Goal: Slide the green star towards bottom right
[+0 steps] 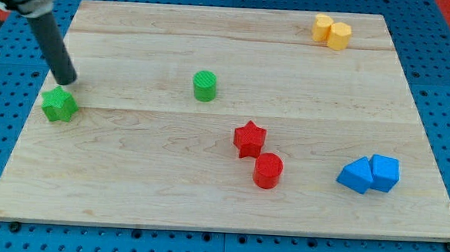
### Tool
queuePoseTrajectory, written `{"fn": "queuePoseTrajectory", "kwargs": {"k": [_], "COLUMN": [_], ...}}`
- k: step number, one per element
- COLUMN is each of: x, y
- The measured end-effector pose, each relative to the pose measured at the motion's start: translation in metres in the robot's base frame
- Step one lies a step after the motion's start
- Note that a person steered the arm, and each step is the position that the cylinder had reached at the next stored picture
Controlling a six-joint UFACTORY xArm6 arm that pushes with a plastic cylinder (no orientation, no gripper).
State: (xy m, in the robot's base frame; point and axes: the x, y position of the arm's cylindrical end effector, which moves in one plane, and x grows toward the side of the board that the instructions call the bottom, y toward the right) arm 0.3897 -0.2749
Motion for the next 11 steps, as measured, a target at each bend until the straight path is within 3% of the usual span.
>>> {"fn": "queuePoseTrajectory", "kwargs": {"k": [3, 5, 7, 10, 11], "x": [0.104, 0.076, 0.074, 0.138, 0.119], "y": [0.032, 0.033, 0.051, 0.084, 0.103]}}
